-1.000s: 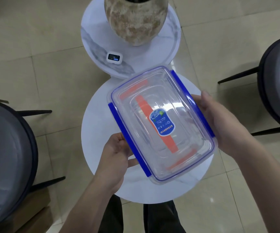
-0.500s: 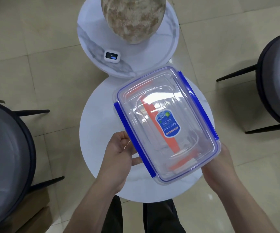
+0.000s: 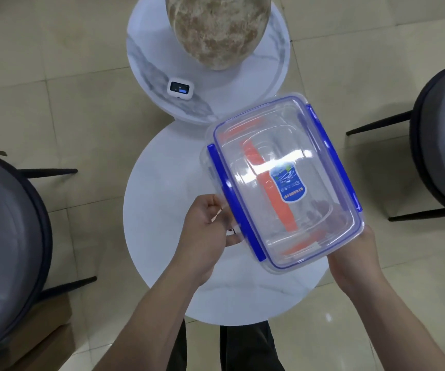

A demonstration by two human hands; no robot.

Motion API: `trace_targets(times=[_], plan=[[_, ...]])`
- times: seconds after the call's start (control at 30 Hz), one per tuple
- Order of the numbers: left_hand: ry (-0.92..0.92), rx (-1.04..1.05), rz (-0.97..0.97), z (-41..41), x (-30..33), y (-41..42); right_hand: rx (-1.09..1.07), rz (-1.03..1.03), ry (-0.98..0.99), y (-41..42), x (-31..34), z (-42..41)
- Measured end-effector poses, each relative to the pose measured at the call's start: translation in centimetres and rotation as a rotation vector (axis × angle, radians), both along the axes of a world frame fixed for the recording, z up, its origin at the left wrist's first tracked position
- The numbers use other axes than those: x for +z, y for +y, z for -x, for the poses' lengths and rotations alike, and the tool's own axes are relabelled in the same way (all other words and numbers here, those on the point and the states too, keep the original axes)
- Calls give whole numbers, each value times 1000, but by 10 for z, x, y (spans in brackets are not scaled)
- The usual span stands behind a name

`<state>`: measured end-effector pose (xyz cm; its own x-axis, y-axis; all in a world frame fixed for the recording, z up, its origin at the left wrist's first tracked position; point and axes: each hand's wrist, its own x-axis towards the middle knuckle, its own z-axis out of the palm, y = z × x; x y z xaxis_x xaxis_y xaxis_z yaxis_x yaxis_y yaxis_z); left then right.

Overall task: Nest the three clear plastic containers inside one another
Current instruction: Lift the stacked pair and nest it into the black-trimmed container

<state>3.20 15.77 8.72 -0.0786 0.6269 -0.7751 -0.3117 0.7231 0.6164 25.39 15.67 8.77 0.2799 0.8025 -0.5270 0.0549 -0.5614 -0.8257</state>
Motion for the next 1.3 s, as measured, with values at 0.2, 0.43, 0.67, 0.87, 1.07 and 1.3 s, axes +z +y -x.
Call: trace_targets(times=[0.2, 0.43, 0.67, 0.87, 1.07, 1.3], plan=[[0, -7, 12, -13, -14, 12, -33, 24, -22, 14, -6, -3], [-20, 29, -6, -10, -21, 14, -20, 40, -45, 18, -7, 3], [35, -3, -24, -7, -25, 24, -16, 3, -61, 17, -6, 12], [93, -38, -38, 3, -27, 26, -20, -6, -44, 20, -9, 21], [67, -44, -46, 7, -28, 26, 11, -25, -77, 17, -9, 22], [21, -35, -30, 9, -25, 28, 12, -10, -54, 18, -8, 23]])
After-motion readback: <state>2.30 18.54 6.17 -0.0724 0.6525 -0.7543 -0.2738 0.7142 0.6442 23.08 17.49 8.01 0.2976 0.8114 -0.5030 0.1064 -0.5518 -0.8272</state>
